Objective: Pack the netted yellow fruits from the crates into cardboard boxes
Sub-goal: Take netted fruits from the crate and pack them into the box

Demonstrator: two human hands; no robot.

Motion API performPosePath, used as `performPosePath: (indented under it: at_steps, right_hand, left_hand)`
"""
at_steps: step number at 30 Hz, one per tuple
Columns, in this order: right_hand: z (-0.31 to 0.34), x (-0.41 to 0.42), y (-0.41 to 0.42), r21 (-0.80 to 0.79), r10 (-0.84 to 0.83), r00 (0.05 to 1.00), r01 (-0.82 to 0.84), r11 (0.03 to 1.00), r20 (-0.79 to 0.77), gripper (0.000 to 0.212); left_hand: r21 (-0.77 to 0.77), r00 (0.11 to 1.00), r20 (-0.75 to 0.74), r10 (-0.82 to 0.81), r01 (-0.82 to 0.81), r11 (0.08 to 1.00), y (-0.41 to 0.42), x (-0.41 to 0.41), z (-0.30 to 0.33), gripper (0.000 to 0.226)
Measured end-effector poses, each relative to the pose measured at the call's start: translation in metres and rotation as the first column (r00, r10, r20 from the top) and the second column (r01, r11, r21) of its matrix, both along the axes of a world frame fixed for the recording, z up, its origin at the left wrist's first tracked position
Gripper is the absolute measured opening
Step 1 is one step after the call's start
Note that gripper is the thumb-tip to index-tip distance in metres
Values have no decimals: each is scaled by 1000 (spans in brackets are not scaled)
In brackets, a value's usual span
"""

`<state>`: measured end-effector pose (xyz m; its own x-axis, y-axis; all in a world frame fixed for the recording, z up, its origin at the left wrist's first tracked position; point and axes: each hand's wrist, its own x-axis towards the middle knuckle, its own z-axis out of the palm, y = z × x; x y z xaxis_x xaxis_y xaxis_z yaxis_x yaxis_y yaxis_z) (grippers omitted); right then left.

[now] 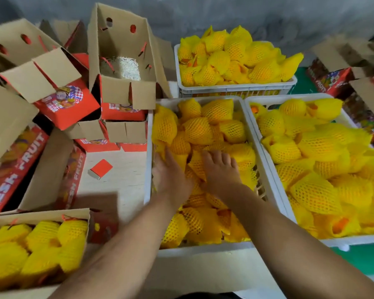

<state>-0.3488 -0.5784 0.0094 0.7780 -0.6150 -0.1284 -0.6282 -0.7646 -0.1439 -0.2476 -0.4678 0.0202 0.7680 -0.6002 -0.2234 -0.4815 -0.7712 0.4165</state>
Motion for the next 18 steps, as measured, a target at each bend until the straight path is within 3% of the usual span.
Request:
performPosePath:
  at_steps: [3, 8, 10, 12, 14, 16, 18]
  right_hand:
    - [-7, -13, -2, -3, -25, 989, 26, 1000, 145, 81]
    - [-3, -36, 3, 143, -79, 902, 20, 990, 425, 85]
    - [0, -42, 7, 263, -140, 820, -14, 965, 555, 83]
    - [2, -45, 13, 401, -233, 726, -65, 914, 647, 83]
    - [6, -46, 20, 493, -322, 672, -73, 867, 667, 84]
    - [11, -47, 27, 605, -436, 636, -62, 793, 636, 86]
    - [20, -48, 35, 746, -573, 570, -111, 656, 589, 86]
  left_hand:
    - [195, 972, 215, -95, 52, 979, -3, -4, -3, 122]
    - [190, 842, 508, -184, 99, 977, 10, -9, -10, 103]
    - [126, 829, 523, -198, 154, 980, 13, -15, -13, 101]
    - [-22, 899, 407, -161, 185, 982, 14, -16, -12, 116]
    - [-284, 975, 211, -66, 125, 951, 15, -14, -4, 124]
    - [-589, 992, -112, 53, -109, 801, 18, -13, 11, 117]
    - [-695, 863, -500, 68, -447, 564, 24, -18, 27, 109]
